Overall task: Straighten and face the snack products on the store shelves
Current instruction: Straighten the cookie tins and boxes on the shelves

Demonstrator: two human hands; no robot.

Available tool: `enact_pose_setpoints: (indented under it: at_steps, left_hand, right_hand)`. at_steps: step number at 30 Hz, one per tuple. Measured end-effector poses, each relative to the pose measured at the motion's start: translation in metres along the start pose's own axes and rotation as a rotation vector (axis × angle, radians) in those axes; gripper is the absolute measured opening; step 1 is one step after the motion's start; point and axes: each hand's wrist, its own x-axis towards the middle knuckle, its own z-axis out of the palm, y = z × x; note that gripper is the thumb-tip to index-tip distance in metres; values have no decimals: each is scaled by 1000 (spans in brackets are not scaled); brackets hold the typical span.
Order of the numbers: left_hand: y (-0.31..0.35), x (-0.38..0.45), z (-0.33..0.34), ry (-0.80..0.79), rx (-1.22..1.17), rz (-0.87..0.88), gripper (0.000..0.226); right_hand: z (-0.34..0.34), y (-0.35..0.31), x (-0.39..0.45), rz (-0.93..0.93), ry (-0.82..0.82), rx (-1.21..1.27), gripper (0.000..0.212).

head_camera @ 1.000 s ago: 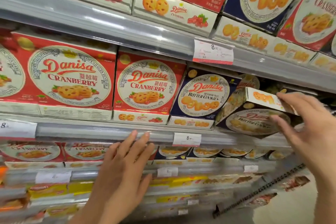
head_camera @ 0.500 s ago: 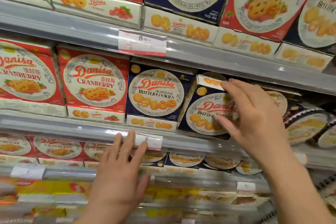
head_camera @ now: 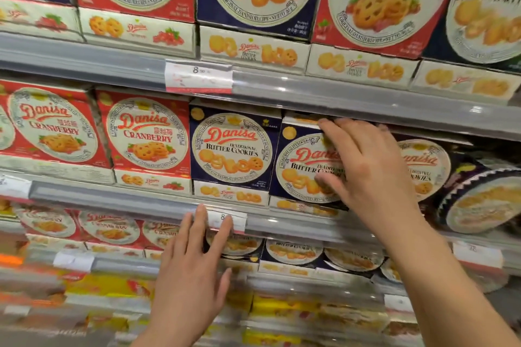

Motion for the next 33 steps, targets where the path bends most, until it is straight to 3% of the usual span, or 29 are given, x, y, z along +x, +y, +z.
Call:
enact_pose_setpoints:
  at_steps: [18, 33]
  left_hand:
    - [-24, 7, 5, 41, -11, 103, 100]
    - [-36, 18, -25, 131, -159, 64, 48]
  right_hand:
    - [11, 11, 11, 24, -53, -57, 84]
    - [17, 10, 9, 46, -14, -88, 80]
